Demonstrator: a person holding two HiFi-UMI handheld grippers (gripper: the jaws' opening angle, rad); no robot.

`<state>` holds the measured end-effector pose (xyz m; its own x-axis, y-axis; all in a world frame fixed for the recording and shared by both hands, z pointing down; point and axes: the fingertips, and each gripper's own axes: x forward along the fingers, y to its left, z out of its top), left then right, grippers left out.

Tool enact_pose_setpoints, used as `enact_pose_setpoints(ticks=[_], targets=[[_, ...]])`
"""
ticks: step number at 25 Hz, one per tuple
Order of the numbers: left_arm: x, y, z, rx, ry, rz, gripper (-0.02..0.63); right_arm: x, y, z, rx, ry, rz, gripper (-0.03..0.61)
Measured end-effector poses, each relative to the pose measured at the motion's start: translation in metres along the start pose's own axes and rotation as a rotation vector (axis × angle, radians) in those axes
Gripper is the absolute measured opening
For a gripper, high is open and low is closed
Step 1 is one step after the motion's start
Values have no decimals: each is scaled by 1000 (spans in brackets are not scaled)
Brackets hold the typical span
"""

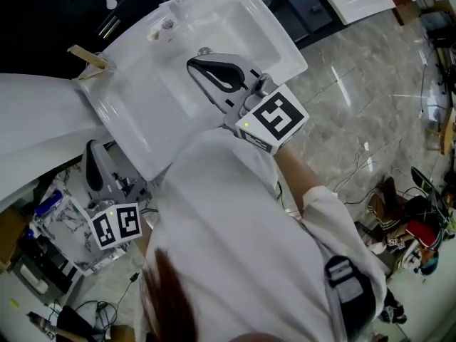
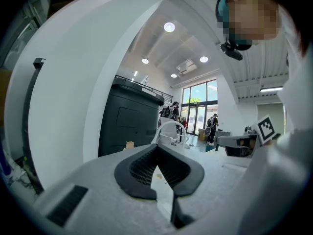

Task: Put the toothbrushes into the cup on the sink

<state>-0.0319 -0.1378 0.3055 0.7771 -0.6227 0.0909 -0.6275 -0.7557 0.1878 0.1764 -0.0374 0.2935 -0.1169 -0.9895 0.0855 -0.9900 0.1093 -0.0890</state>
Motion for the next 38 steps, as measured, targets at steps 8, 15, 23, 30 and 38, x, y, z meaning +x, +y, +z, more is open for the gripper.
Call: enact_pose_setpoints(ticks=[8, 15, 23, 30, 38], targets=[[-2, -11, -8, -1, 25, 1, 15, -10, -5, -3, 7, 4, 3, 12], [-2, -12, -10, 2, 21, 14, 15, -15, -11, -7, 10, 5, 0, 12], [-2, -14, -10, -2, 21, 23, 15, -14, -12, -5, 11, 4, 9, 12], [-2, -12, -10, -3, 18, 29, 15, -16, -12, -7, 12, 5, 4, 12], [-1, -11, -10, -5, 17, 25, 15, -17, -13, -8, 17, 6, -10, 12]])
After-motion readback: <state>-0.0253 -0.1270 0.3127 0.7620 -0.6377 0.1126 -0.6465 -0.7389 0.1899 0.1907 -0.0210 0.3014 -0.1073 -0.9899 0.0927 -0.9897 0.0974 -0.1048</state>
